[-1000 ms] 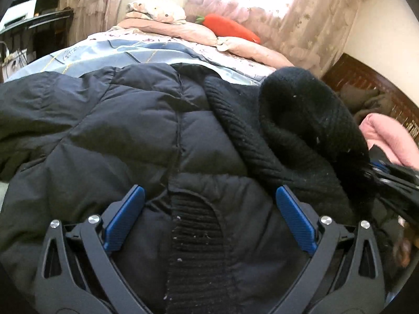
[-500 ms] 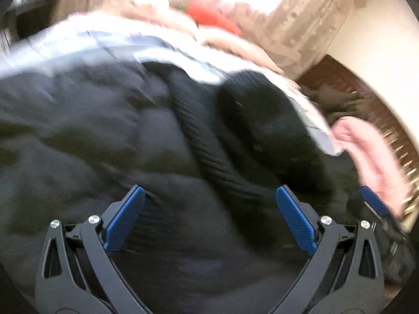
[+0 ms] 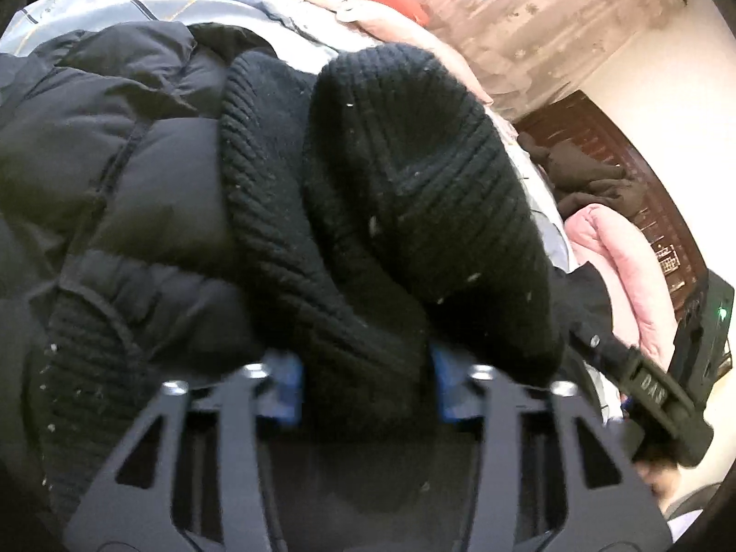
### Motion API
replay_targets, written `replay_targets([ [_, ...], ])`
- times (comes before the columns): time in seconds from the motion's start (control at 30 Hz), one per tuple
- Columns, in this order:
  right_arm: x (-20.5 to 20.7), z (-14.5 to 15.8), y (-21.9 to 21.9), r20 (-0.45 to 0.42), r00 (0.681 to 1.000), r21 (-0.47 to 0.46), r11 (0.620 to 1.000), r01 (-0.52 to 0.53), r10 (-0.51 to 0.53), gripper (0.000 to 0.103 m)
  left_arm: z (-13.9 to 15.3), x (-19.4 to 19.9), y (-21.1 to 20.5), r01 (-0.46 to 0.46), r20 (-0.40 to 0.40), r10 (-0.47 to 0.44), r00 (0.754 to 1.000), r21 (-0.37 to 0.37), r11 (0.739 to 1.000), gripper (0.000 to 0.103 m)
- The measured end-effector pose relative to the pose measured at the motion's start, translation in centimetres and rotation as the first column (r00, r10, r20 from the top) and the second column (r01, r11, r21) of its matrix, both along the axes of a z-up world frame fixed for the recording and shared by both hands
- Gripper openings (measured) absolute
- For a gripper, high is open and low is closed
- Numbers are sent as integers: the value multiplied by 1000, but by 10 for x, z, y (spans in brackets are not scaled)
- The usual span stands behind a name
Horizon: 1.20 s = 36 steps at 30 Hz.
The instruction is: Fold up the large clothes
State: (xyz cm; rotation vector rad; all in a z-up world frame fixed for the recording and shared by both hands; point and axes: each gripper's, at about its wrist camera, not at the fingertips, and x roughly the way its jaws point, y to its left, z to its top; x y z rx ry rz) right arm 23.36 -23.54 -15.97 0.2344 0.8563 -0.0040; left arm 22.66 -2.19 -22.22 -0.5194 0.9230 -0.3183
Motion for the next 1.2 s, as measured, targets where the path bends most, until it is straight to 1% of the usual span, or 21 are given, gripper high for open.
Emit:
replay_targets([
  [0.07,-5,-8,-4,5,1000,63,998,18,-18,102,0,-3,8,-9,14,10,1000,-34,999,22],
  [0.13,-9,-16,-14,7,1000,101,995,26,-26,102,1,-4,17,-3,11,4,1000,-46,999,19],
  [0.23,-14,-15,-16,21,999,105,994,28,-31,102,13,-9,31,5,33,-6,999,30,1000,18],
  [0.33,-17,-10,-18,36,998,95,994,52,-56,102,24,-12,60,-54,35,52,998,61,997,18],
  [0.4,-18,-4,-16,52,996,70,995,66,-70,102,23,-7,63,-36,-2,36,999,167,985,19],
  [0.43,-17,-1,-14,61,996,60,996,62,-65,102,17,-3,55,41,-70,-23,997,267,963,22],
  [0.47,-15,3,-12,68,996,48,997,56,-59,102,15,-2,50,86,-103,-58,993,298,951,31],
  [0.57,-6,16,-3,93,994,0,999,50,-50,102,35,-12,36,243,-86,-228,970,277,930,94],
  [0.6,-1,23,0,111,993,-16,999,49,-47,102,47,-18,29,296,-58,-292,955,295,909,96],
  [0.63,5,30,1,132,990,-26,999,48,-44,102,71,-31,20,344,10,-374,927,375,861,96],
  [0.7,18,44,4,183,982,-33,998,56,-49,102,107,-51,10,345,136,-462,876,492,799,101],
  [0.73,26,50,7,208,977,-30,998,61,-53,102,125,-56,8,312,201,-472,858,527,791,101],
  [0.8,47,59,16,267,962,-20,998,55,-48,102,155,-45,8,172,321,-386,865,533,828,101],
  [0.83,62,60,23,289,956,-24,999,48,-39,102,161,-34,10,88,366,-310,877,512,855,101],
  [0.87,79,57,30,273,961,-48,998,51,-36,102,162,-14,15,-43,406,-169,898,462,886,101],
  [0.93,111,42,40,189,982,-104,994,38,-17,102,141,27,33,-252,385,113,916,331,910,101],
  [0.97,124,31,43,150,989,-129,991,33,-14,102,128,42,38,-292,358,187,915,267,918,101],
  [1.03,139,11,45,98,995,-172,985,30,-13,102,87,80,41,-276,283,215,935,197,941,101],
  [1.1,146,-13,43,28,999,-242,969,45,-40,102,53,101,33,-207,241,146,959,252,945,88],
  [1.17,143,-43,36,1,995,-302,949,94,-98,102,15,108,19,-162,174,109,979,329,930,88],
  [1.2,137,-60,31,12,994,-285,953,106,-107,102,8,105,18,-159,172,104,980,347,924,91],
])
